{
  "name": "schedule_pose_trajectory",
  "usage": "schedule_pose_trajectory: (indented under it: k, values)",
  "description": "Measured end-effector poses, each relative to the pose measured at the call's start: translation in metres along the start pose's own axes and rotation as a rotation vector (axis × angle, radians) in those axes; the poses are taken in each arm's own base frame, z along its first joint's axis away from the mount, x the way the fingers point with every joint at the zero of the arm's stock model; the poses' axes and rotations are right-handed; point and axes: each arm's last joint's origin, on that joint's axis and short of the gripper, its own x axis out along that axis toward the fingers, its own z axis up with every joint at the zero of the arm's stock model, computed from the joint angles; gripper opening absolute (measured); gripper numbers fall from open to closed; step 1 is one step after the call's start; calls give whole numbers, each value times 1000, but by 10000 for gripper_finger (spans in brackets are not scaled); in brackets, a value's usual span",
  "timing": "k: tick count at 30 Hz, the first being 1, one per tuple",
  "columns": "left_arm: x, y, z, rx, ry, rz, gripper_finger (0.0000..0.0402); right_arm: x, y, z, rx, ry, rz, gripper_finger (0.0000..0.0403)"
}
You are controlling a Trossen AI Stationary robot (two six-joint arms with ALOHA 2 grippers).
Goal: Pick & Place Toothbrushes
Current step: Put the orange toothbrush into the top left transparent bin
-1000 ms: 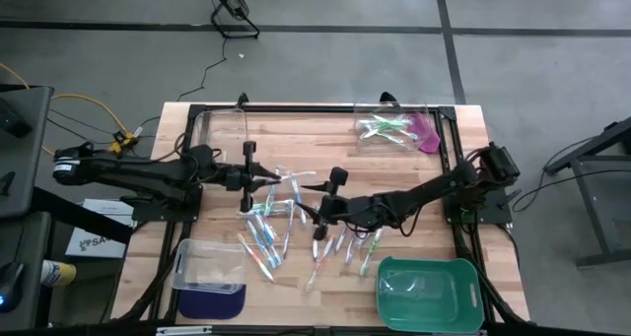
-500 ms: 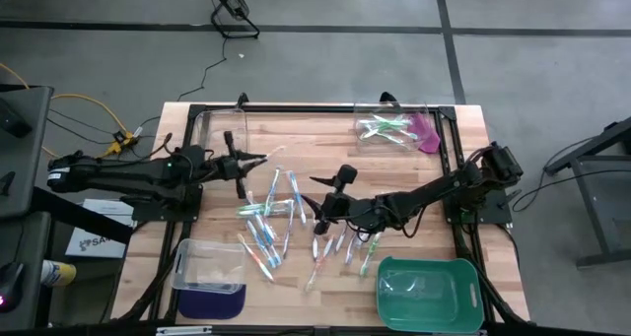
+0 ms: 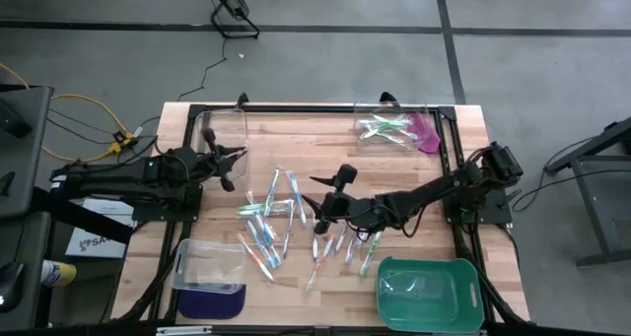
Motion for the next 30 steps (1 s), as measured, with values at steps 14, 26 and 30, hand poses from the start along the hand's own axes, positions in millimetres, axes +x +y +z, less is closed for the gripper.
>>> schedule_pose_trajectory:
  k: [14,26,30]
  values:
    - [-4,3,-12,11,206,192,18,10,-8,-9,30,58,29,244]
    - [-4,2,-15,-29,220,182,110,10,-8,-10,28,61,27,244]
    - [-4,2,-15,-30,221,183,136,10,-8,-10,27,62,26,244]
